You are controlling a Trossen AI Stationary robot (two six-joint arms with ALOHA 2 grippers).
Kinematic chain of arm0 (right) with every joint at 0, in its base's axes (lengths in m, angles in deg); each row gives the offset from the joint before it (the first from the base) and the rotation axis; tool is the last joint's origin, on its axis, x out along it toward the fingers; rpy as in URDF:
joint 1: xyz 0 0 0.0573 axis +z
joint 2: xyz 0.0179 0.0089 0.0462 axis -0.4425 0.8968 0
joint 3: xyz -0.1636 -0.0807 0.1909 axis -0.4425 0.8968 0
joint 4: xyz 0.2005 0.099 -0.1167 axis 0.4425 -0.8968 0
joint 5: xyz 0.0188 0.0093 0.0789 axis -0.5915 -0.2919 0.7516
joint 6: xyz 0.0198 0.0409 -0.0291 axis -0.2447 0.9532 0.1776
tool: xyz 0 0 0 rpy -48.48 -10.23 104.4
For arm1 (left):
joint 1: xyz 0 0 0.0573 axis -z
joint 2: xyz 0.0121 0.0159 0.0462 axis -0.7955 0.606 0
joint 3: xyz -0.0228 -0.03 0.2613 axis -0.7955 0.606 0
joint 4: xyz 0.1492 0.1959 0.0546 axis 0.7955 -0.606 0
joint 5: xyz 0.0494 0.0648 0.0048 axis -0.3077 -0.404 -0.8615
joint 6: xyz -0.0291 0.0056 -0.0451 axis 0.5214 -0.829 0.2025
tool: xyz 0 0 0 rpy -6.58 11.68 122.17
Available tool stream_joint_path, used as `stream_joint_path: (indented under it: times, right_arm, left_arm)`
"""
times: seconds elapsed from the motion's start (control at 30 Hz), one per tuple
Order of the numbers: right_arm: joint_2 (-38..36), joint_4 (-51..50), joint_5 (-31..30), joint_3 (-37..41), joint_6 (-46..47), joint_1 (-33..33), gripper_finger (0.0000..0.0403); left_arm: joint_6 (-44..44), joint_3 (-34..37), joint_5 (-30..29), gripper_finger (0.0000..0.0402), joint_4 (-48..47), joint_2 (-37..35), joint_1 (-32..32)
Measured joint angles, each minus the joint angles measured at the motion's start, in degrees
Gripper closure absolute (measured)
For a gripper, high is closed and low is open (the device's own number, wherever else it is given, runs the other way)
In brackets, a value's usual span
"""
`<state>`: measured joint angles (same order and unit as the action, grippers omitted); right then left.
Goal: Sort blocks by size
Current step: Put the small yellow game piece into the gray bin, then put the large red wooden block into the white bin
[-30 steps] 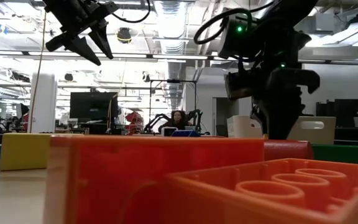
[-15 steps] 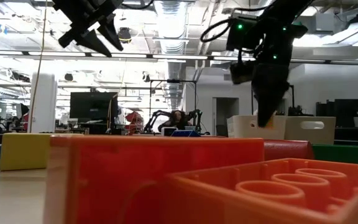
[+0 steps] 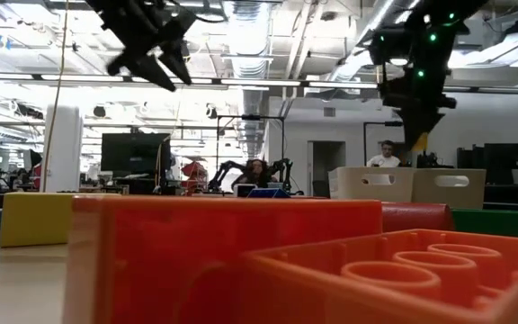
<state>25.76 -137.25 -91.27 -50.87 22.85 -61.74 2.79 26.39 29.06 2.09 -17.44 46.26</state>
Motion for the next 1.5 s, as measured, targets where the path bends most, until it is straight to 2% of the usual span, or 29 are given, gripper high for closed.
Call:
stream_joint_path:
  times: [0.17,0.3,0.4,0.6,0.83,1.0,1.3,1.5]
  right_arm:
    - [0.64,-0.21,0.06,0.06,-3.31,-7.07,0.0268]
    - [0.78,-0.18,3.75,0.07,-5.60,-10.14,0.0233]
    - [0.80,-0.13,5.98,0.04,-6.12,-11.67,0.0202]
    - [-1.59,-0.40,7.15,0.04,-7.68,-12.17,0.0162]
    - [-8.04,1.07,7.57,0.02,-7.21,-7.19,0.0160]
    - [-13.83,0.74,7.59,0.02,-4.82,-4.61,0.0160]
    - [-22.79,1.15,7.86,0.00,-2.02,-0.44,0.0159]
    - [-24.48,1.02,8.04,0.00,0.37,3.77,0.0159]
  left_arm:
    - [-7.70,0.02,21.83,0.0233,8.29,5.51,-3.82]
    - [-12.18,-0.02,39.66,0.0233,13.19,8.85,-4.85]
    - [-13.06,-0.07,46.16,0.0233,15.08,11.48,-4.44]
    - [-13.83,-4.57,50.37,0.0233,15.52,19.10,-1.17]
    - [-18.45,-12.43,52.20,0.0233,12.87,27.81,4.31]
    - [-17.95,-15.87,52.09,0.0231,12.06,33.30,8.16]
    - [-18.36,-21.43,50.00,0.0176,11.93,42.09,10.12]
    - [-23.93,-22.91,49.38,0.0160,12.05,46.68,10.12]
